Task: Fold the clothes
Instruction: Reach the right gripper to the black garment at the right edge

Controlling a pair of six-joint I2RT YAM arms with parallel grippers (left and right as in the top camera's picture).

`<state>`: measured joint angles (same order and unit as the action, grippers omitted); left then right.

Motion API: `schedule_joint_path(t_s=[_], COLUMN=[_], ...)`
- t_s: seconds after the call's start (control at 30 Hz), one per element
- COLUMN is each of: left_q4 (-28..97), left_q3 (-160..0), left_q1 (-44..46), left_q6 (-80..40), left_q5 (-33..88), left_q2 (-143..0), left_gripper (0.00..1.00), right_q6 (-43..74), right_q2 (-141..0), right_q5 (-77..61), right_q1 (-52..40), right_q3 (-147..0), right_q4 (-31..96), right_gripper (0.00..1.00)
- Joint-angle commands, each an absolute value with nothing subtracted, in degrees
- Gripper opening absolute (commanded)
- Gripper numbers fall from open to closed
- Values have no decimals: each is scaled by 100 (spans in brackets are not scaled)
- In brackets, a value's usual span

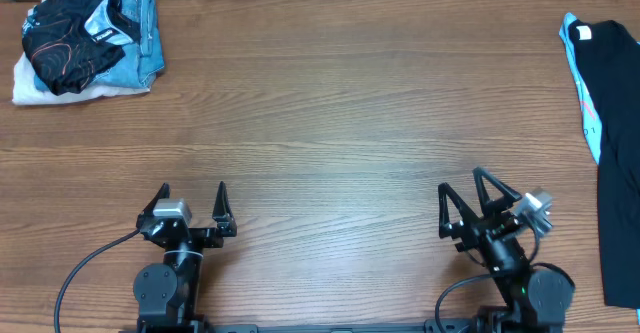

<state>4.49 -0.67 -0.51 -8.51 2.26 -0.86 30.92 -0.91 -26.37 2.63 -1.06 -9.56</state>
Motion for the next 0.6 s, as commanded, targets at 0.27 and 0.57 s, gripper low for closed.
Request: schedule_joint_path(t_s=[0.27, 0.57], left_q4=[438, 438], left_q3=[-27, -27], left_q1=[-113, -113], left_q6=[-727, -727], left_q5=[145, 145], left_q2=[-36, -36], left_gripper=[100, 100], right_q6=[1920, 1061], right_q2=[-661, -3953], right_q5=[-1441, 843], right_q1=[309, 491], right_q3=[-1653, -4108], right_q4=[-738, 272], right_gripper=[100, 100])
